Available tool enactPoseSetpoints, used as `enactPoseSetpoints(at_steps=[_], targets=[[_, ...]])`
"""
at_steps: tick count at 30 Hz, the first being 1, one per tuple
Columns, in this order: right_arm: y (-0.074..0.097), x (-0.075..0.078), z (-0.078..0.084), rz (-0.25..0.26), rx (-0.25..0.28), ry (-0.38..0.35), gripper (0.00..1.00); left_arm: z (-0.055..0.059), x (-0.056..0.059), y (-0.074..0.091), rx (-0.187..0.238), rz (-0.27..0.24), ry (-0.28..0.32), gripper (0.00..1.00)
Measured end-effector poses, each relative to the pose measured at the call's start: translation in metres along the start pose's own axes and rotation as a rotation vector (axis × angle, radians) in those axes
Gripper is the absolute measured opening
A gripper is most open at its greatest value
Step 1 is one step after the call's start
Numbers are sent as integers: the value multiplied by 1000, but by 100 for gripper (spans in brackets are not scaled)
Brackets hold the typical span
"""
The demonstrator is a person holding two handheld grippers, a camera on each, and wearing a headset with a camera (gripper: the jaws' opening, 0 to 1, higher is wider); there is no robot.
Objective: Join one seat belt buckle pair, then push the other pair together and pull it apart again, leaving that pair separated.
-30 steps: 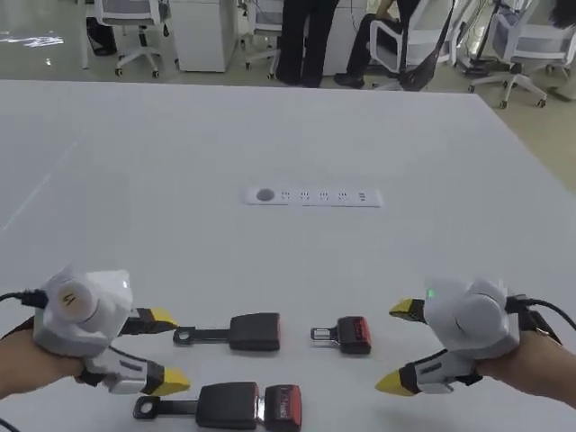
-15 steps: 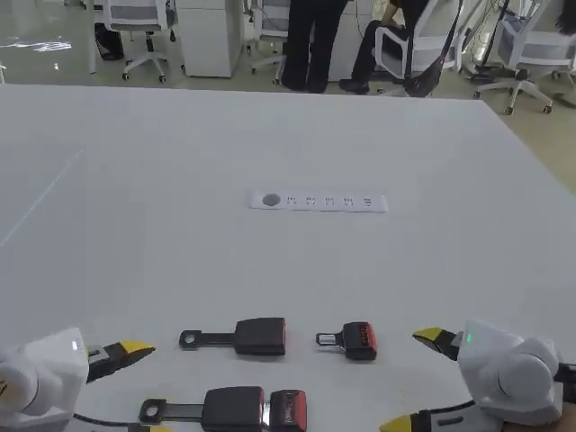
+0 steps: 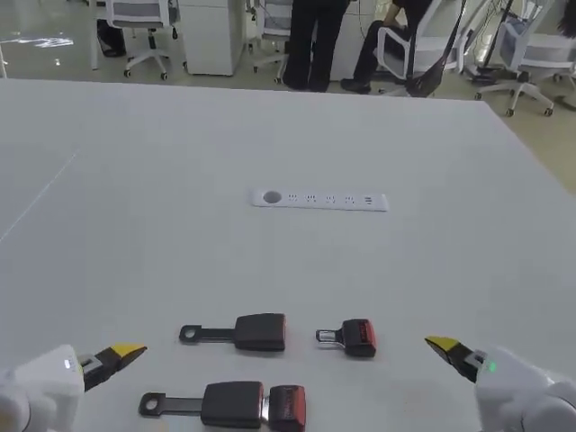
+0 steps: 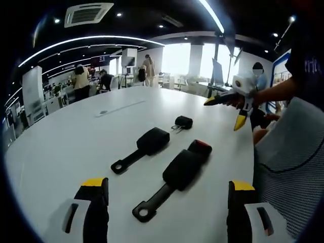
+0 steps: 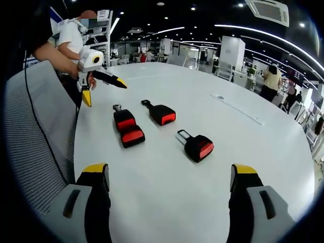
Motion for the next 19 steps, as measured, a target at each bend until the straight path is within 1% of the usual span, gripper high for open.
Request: enactPoseSetpoints(at_steps=[3,4,6,9,11,15,18,19], targets=[[0,-4,2,2,25,-25,99,3,2,2,-2,-24,15,100],[0,-4,2,3,26,-27,99,3,2,2,-1,-24,16,100],[1,-8,1,10,38,-33,99,2,5,4,3,-31,19,100],[1,-11,3,14,50,-39,100,1,3,4,17,-47,31,100],[2,-9,5,16,56,-45,100,2,2,3,24,-53,33,100],[2,-10,6,23,59,-50,100,6,-2,2,27,-53,28,100],[2,-12,4,20,58,-49,100,6,0,3,26,-51,23,100],[2,-13,4,20,57,-47,100,3,3,5,28,-52,23,100]])
Point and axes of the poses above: the centre of the closed fingertips' face, and the gripper's own axes: y roughly backward along the fingers, x roughly to its right, z roughly out of its underside, the point moved 10 cm from there along y, roughly backward along the fingers, and after that the axes turned 13 degrees about -z, right-handed, at the moved point
